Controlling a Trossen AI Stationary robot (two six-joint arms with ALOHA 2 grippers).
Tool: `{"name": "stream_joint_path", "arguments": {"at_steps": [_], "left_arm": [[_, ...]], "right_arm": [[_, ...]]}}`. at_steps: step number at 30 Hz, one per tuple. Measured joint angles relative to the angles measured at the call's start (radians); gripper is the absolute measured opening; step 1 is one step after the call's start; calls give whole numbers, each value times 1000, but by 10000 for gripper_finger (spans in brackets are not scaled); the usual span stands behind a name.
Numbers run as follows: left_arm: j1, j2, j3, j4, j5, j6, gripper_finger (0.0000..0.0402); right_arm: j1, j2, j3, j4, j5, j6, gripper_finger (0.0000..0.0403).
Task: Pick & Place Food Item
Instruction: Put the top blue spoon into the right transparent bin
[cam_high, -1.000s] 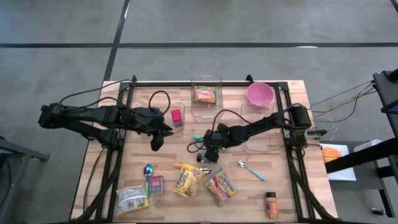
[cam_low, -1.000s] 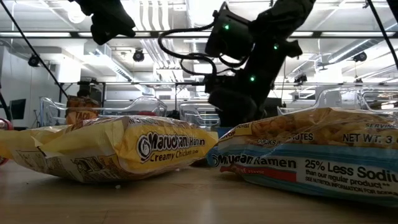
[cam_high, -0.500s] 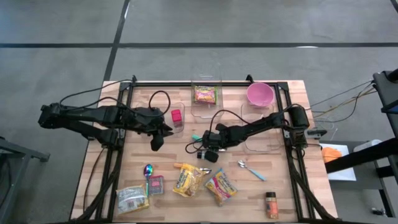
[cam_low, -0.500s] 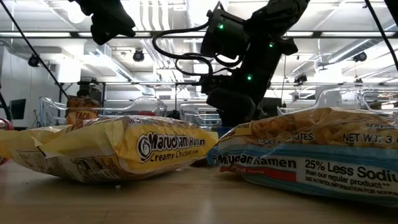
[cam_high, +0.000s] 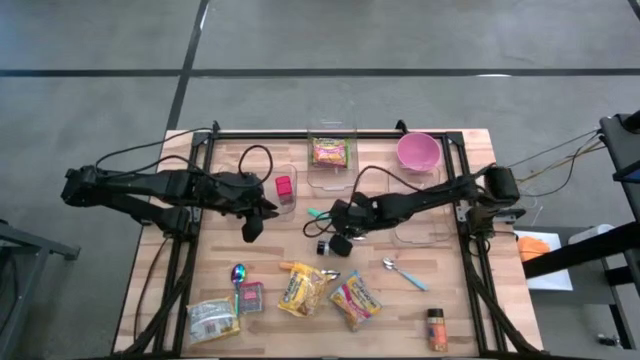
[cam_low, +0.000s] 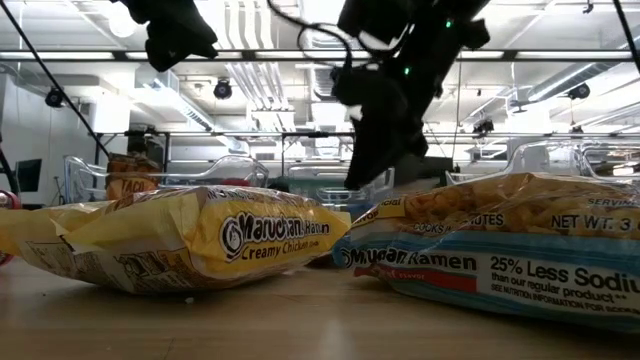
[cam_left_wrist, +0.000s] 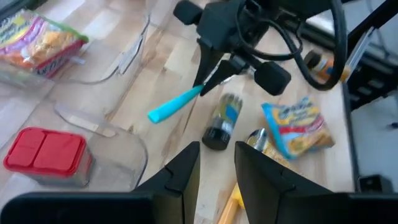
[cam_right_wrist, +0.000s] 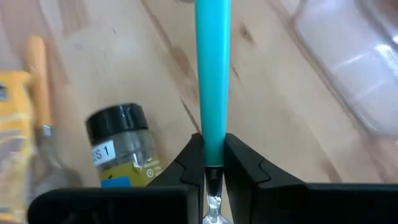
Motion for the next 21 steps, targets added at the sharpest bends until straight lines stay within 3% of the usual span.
{"name": "stream_joint_path", "arguments": {"at_steps": [10,21], "left_arm": [[-1,-12,0,193,0,115,108],[-1,-11,0,201,1,156,108]], "right_arm": [[0,-155,-12,-1,-38,187,29],[38,-300,-15,-169,14,417,29]]}}
